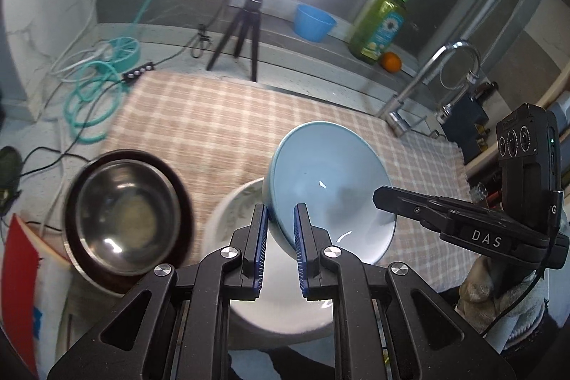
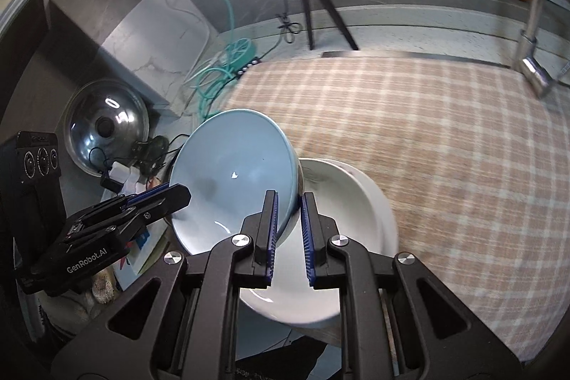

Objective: Organize plates and bowls
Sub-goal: 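Lift the small white bowl with the left gripper and carry it over the steel bowls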

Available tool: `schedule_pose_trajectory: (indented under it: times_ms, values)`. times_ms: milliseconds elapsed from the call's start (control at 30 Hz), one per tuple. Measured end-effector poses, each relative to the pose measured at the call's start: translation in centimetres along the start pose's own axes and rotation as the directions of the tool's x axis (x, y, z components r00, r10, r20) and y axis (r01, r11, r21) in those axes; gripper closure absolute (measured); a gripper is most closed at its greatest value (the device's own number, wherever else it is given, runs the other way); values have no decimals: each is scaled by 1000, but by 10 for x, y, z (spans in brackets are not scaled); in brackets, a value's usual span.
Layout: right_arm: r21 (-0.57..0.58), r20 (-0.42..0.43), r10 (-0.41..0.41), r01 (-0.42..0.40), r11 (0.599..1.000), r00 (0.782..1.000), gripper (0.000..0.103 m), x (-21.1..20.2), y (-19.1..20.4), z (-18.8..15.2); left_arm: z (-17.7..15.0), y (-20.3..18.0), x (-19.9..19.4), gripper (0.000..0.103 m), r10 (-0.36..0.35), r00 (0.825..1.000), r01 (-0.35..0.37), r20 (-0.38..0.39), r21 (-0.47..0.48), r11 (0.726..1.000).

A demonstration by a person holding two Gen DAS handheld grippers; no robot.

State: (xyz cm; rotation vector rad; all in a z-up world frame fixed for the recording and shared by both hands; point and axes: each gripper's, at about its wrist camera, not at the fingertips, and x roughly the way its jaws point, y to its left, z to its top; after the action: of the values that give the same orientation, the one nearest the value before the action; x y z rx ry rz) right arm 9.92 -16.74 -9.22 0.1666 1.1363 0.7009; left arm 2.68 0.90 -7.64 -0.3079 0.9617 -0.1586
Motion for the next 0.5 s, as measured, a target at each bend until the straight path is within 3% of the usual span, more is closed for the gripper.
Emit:
schedule_pose_trajectory:
  times_ms: [500]
  values:
    - [-138, -86, 49, -60, 989, 995, 90, 67, 83, 23, -5, 87, -36, 90, 112, 992, -104, 52, -143, 984]
